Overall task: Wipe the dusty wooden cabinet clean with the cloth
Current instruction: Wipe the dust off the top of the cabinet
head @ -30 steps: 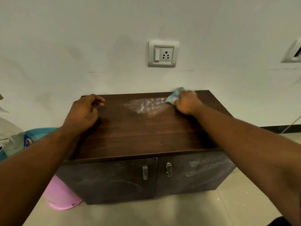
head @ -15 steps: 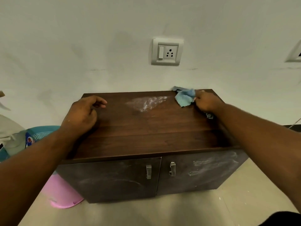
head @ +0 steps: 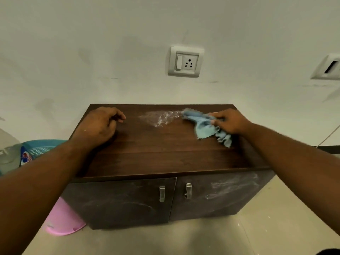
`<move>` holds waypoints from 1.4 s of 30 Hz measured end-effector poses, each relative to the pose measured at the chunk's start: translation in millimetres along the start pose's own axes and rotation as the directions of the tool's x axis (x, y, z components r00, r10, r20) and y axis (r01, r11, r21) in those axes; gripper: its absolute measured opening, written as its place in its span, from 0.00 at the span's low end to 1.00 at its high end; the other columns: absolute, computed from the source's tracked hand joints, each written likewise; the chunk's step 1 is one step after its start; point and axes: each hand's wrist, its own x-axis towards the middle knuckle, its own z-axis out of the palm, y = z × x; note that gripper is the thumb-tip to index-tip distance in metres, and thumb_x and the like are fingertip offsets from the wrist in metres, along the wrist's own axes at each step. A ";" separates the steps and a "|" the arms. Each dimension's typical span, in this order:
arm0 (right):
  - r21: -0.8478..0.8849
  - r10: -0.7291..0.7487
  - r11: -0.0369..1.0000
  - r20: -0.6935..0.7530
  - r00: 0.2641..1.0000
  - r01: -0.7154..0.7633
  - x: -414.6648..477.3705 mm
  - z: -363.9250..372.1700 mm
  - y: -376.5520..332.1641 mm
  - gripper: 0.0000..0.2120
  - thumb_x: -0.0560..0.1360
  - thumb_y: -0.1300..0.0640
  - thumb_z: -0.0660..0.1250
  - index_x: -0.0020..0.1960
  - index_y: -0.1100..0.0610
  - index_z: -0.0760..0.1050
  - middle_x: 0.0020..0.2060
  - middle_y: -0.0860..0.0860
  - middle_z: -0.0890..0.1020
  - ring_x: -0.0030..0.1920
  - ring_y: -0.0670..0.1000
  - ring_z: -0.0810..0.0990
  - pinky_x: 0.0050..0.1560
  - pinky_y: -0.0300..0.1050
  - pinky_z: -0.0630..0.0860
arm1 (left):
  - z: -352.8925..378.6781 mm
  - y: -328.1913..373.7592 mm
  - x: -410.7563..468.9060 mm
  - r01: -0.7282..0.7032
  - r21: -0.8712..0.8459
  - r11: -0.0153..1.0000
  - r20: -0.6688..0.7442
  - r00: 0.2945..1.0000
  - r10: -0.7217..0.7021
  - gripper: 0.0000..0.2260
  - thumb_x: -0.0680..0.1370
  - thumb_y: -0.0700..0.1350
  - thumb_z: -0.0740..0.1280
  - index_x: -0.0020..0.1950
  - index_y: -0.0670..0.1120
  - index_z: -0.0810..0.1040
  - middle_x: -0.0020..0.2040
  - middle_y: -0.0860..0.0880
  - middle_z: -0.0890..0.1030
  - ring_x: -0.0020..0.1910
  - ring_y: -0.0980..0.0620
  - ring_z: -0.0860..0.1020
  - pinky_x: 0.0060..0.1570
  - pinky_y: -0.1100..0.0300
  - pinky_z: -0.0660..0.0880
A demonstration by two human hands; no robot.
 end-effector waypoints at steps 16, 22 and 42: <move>0.172 -0.584 0.809 0.131 0.801 0.562 -26.3 53.9 -101.1 0.22 0.78 0.67 0.63 0.68 0.50 0.77 0.68 0.48 0.77 0.70 0.44 0.72 0.72 0.34 0.63 | -1.8 4.8 9.0 -0.013 -0.048 0.999 -0.085 0.996 0.009 0.17 0.74 0.30 0.60 0.52 0.46 0.84 0.47 0.50 0.86 0.51 0.52 0.82 0.54 0.62 0.73; -0.081 0.183 0.978 -0.116 0.976 -0.193 60.1 17.9 -6.2 0.20 0.74 0.64 0.67 0.65 0.54 0.79 0.57 0.57 0.84 0.55 0.58 0.81 0.56 0.45 0.78 | -9.3 -4.0 0.2 0.016 -0.018 1.000 -0.063 0.998 -0.017 0.16 0.75 0.32 0.60 0.51 0.48 0.83 0.47 0.52 0.85 0.50 0.53 0.81 0.54 0.61 0.73; -0.131 0.026 0.991 0.013 1.000 -0.025 93.0 35.6 -69.8 0.19 0.82 0.46 0.58 0.67 0.52 0.76 0.62 0.58 0.80 0.59 0.59 0.79 0.57 0.47 0.73 | -27.3 -30.2 -17.7 0.137 -0.003 0.991 -0.065 0.989 -0.137 0.14 0.79 0.35 0.61 0.50 0.50 0.84 0.47 0.52 0.84 0.49 0.53 0.80 0.55 0.57 0.76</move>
